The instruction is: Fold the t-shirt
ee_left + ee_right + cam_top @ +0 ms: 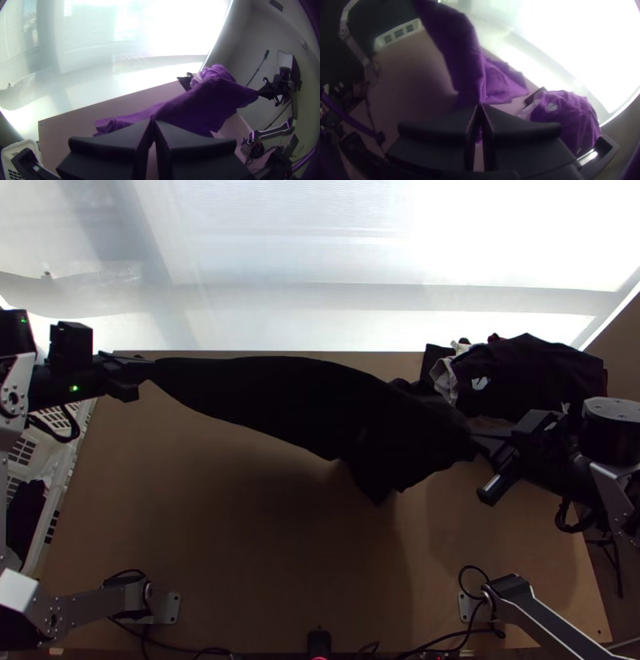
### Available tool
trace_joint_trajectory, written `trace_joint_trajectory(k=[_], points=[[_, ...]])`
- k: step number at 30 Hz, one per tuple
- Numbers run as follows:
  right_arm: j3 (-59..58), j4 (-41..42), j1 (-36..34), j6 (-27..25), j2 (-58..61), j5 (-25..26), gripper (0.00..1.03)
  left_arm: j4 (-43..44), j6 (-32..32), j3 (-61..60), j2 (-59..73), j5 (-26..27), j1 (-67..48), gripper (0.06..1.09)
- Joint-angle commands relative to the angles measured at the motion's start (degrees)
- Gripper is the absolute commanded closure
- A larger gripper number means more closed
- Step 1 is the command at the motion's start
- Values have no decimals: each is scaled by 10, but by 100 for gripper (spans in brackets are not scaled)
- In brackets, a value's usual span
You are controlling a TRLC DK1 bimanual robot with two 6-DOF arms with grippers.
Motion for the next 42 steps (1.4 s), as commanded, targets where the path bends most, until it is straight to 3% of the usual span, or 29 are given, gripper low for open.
trace_joint_trajectory(k=[1,4,6,7,8,9,18,21,23,28,32,42], points=[[-56,-182,59,-15,-46,-81,100,-165,114,-87,-154,43,-23,93],[-175,-199,77,-14,-105,-85,100,-224,165,-230,-230,23,-83,71],[-236,-197,80,-13,-125,-86,100,-223,166,-307,-281,2,-131,66],[-259,-196,80,-14,-129,-88,100,-222,166,-338,-297,-12,-145,50],[-281,-194,82,-14,-130,-90,100,-221,166,-368,-308,-29,-157,24],[-297,-192,86,-15,-130,-90,100,-219,166,-391,-315,-40,-170,8],[-308,-171,94,-31,-120,-91,100,-109,170,-435,-214,-116,-188,10],[-306,-166,93,-31,-119,-92,100,-17,164,-473,-171,-242,-228,10],[-302,-165,92,-30,-119,-92,100,41,181,-494,-138,-282,-215,10],[-292,-168,88,-28,-120,-92,100,134,227,-511,-70,-301,-157,10],[-288,-168,85,-28,-122,-92,100,228,233,-516,-31,-348,-135,10],[-286,-167,85,-29,-123,-93,100,255,198,-471,72,-342,-142,11]])
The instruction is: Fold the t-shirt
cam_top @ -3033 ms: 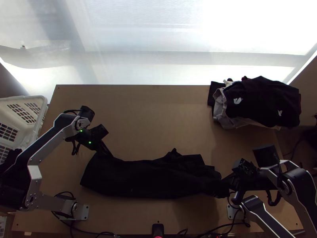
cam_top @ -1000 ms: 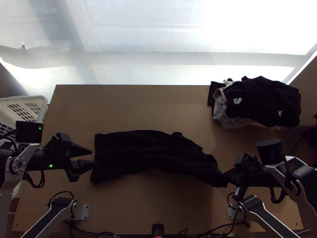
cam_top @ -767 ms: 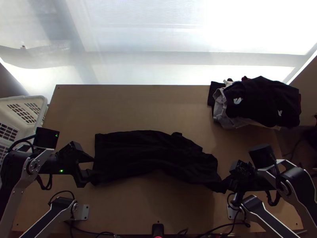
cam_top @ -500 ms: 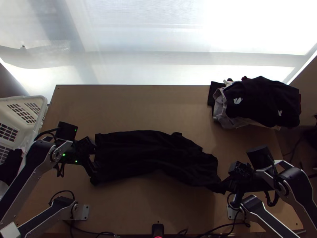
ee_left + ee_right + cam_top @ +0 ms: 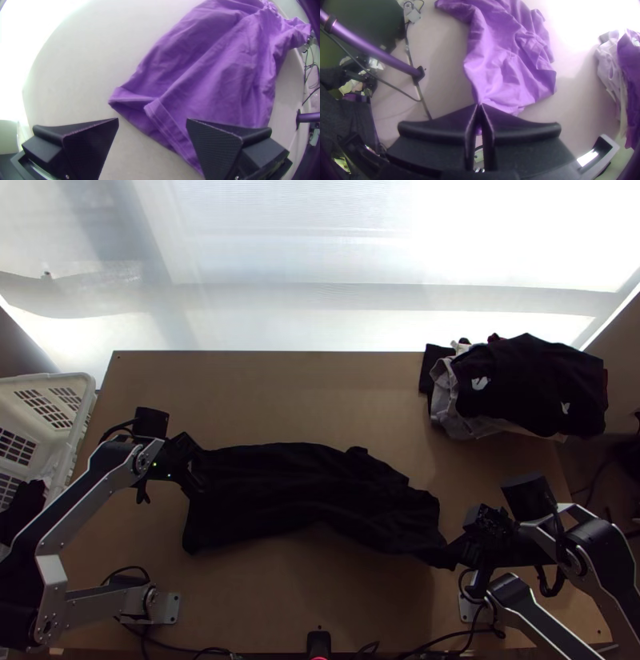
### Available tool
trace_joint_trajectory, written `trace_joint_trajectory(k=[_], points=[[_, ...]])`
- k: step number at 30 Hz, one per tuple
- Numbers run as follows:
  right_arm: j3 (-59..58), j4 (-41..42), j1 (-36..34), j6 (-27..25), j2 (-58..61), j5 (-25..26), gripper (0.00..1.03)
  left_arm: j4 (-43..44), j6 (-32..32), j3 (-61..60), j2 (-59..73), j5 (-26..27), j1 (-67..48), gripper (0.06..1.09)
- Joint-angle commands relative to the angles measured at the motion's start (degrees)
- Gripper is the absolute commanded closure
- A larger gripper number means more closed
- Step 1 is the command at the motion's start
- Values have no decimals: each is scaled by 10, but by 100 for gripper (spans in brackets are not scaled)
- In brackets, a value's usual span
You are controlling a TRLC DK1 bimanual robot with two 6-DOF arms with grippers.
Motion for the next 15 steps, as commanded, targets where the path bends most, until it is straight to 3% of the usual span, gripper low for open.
trace_joint_trajectory(k=[1,5,8,9,11,12,15], points=[[2,2,0,-2,-1,0,100,29,-22,17,71,-1,-3,11],[-3,4,0,-7,-2,0,100,31,-34,18,98,15,-9,11],[-1,4,0,-8,-1,0,100,35,-35,19,109,27,-9,21],[-1,4,0,-8,-1,0,100,37,-32,19,114,29,-9,30],[-3,4,0,-9,-1,0,100,38,-37,26,129,29,-9,64],[-3,5,1,-11,-1,0,100,35,-52,35,136,29,-5,75],[-5,10,1,-15,2,0,100,27,-59,47,131,44,5,91]])
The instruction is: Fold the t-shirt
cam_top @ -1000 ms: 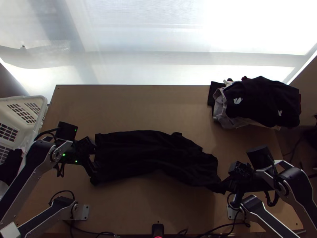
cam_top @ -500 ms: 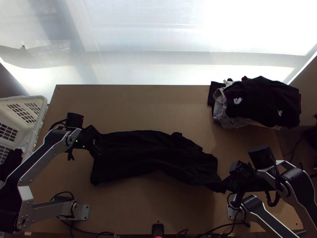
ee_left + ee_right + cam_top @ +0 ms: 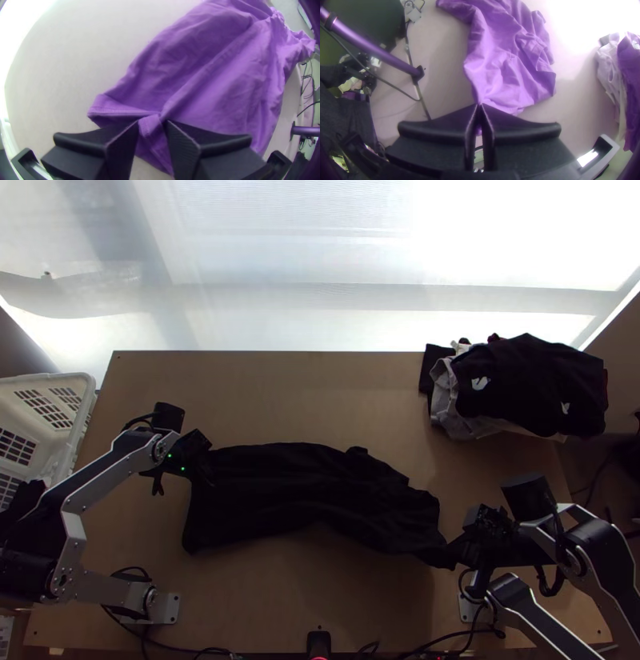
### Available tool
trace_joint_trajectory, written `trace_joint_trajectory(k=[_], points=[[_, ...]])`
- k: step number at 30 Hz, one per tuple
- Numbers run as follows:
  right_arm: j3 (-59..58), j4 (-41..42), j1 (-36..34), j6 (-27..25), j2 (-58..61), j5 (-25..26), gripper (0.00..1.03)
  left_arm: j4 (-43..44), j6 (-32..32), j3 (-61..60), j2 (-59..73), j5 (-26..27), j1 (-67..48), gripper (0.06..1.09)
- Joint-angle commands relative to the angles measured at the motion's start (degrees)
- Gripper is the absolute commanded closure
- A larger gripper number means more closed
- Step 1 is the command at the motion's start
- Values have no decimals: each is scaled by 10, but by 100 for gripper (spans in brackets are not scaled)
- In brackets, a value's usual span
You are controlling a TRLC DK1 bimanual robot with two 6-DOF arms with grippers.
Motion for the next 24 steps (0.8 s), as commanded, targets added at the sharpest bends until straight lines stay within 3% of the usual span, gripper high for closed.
trace_joint_trajectory(k=[1,5,9,11,14,19,20,21,22,23,24], points=[[-5,10,1,-8,5,0,100,-15,-12,22,13,29,13,94],[30,27,-9,-6,15,1,100,-104,-25,69,-42,65,20,95],[123,92,-94,14,16,25,100,-215,-64,160,-138,147,47,94],[155,103,-86,24,17,56,100,-254,-69,197,-187,176,51,94],[191,109,-84,82,21,63,100,-295,-69,237,-255,201,52,94],[125,12,3,71,4,57,100,-371,-69,270,-337,218,52,94],[89,-8,19,57,-6,57,94,-386,-69,268,-352,220,51,94],[53,-19,32,57,-18,61,83,-394,-69,259,-366,222,50,94],[25,-28,37,57,-21,66,60,-398,-69,248,-378,224,48,94],[0,-40,37,57,-21,81,30,-399,-69,235,-389,224,47,94],[-20,-39,37,58,-21,101,12,-399,-69,224,-398,224,47,94]])
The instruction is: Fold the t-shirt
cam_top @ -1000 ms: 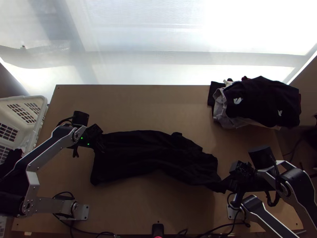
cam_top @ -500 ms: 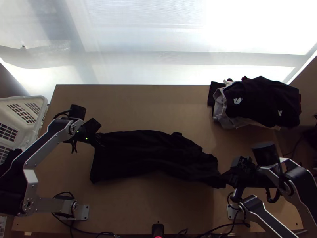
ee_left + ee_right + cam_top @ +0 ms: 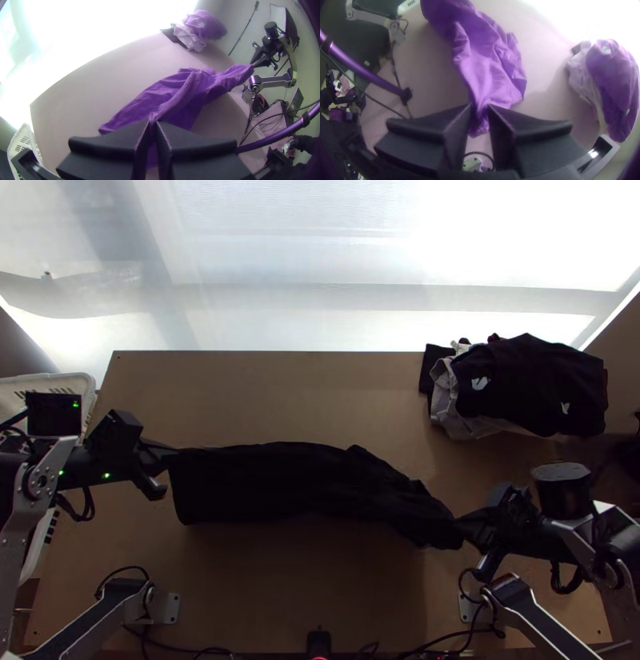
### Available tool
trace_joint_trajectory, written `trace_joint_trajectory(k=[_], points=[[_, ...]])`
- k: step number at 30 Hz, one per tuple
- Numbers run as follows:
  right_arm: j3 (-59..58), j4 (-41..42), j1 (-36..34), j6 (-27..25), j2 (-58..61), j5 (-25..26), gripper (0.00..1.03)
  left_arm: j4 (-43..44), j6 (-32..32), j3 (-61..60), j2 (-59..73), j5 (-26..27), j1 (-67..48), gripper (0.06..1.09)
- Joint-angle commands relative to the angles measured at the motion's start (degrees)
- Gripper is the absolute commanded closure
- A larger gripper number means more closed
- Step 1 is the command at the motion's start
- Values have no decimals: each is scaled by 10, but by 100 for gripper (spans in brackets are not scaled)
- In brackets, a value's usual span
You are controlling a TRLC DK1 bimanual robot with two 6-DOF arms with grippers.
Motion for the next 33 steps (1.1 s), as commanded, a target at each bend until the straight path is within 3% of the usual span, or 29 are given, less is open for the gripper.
trace_joint_trajectory(k=[1,8,20,25,33], points=[[-123,-59,44,-1,-20,50,5,-57,-4,-19,-97,21,0,94],[-109,-39,41,-5,-8,56,5,-80,-7,-13,-111,27,-8,94],[-125,252,47,7,257,55,5,-86,-1,-20,-118,23,-6,94],[-151,249,70,-2,360,55,5,-79,15,-20,-111,21,6,94],[-166,206,72,-6,309,59,8,-74,33,-6,-97,16,21,94]])
